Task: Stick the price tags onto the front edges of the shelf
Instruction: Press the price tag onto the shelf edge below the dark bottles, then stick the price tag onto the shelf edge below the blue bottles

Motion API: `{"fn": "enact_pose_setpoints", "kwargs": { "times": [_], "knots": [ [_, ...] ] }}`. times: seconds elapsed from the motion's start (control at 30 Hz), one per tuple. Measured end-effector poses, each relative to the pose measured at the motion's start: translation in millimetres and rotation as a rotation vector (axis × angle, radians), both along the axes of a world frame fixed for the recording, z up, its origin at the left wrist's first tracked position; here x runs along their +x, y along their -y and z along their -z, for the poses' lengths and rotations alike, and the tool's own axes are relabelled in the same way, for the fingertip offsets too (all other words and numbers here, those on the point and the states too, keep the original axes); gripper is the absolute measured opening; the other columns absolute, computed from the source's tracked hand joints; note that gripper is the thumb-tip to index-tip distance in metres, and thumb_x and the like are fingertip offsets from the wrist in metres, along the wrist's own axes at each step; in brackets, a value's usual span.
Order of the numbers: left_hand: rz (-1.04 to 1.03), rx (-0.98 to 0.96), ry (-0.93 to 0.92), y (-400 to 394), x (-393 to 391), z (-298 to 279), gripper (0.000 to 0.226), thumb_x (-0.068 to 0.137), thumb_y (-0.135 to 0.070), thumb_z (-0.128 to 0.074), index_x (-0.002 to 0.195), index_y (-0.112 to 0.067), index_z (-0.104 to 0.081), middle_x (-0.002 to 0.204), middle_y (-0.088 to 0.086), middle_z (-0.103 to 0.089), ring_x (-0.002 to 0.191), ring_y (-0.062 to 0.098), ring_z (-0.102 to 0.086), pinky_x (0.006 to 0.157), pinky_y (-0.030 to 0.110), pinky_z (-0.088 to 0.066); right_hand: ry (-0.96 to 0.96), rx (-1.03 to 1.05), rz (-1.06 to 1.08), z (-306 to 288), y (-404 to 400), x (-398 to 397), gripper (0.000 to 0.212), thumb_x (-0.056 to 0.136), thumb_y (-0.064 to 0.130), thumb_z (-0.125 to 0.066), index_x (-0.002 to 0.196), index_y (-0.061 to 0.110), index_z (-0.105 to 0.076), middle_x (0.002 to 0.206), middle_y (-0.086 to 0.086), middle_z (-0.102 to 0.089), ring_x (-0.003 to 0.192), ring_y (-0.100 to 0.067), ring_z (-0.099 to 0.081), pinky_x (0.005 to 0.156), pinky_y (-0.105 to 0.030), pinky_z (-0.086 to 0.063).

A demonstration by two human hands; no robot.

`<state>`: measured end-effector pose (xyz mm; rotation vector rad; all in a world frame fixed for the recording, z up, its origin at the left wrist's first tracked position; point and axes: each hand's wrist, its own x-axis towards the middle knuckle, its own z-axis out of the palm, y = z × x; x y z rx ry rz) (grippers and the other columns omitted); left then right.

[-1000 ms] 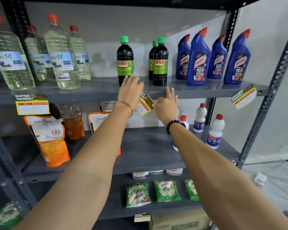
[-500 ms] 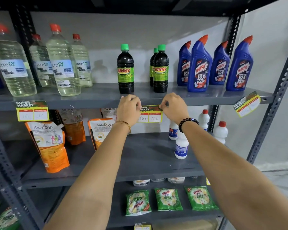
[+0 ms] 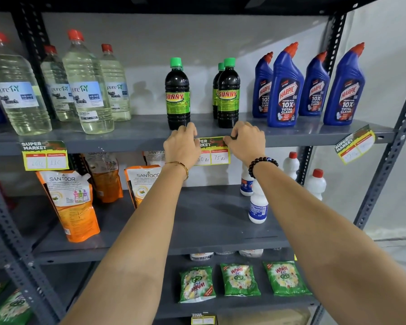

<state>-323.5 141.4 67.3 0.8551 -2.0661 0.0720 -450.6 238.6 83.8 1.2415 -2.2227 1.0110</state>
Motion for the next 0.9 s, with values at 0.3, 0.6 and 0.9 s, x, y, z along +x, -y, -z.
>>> {"fn": "enact_pose_setpoints", "kwargs": {
  "times": [0.3, 0.6, 0.9],
  "knots": [
    [-0.037, 0.005, 0.040, 4, -7, -5, 0.039, 0.086, -0.042, -0.061, 0.109, -0.013, -0.048, 0.104, 0.007, -0.064, 0.097, 0.028, -0.059, 0.070, 0.039, -0.047, -0.049, 0.010, 0.086, 6, 9, 4, 0.058, 0.076, 0.054, -0.066, 0.106, 0.008, -0.047, 0.109, -0.013, -0.062, 0.102, -0.036, -0.054, 0.090, -0.045, -0.042],
    [-0.028, -0.021, 0.078, 5, -6, -7, 0.033, 0.088, -0.040, -0.059, 0.106, -0.013, -0.051, 0.099, 0.008, -0.064, 0.092, 0.028, -0.059, 0.064, 0.034, -0.038, -0.087, 0.064, 0.117, 7, 9, 8, 0.057, 0.079, 0.051, -0.065, 0.111, 0.008, -0.047, 0.115, -0.014, -0.060, 0.107, -0.037, -0.053, 0.092, -0.046, -0.042],
    [-0.020, 0.038, 0.069, -10, -8, -3, 0.047, 0.090, -0.036, -0.059, 0.124, -0.007, -0.047, 0.119, 0.016, -0.062, 0.118, 0.035, -0.052, 0.102, 0.048, -0.040, 0.037, 0.069, -0.097, 6, -20, 0, 0.053, 0.091, 0.031, -0.057, 0.133, 0.007, -0.037, 0.129, -0.018, -0.054, 0.118, -0.037, -0.049, 0.097, -0.046, -0.043]
  ]
}}
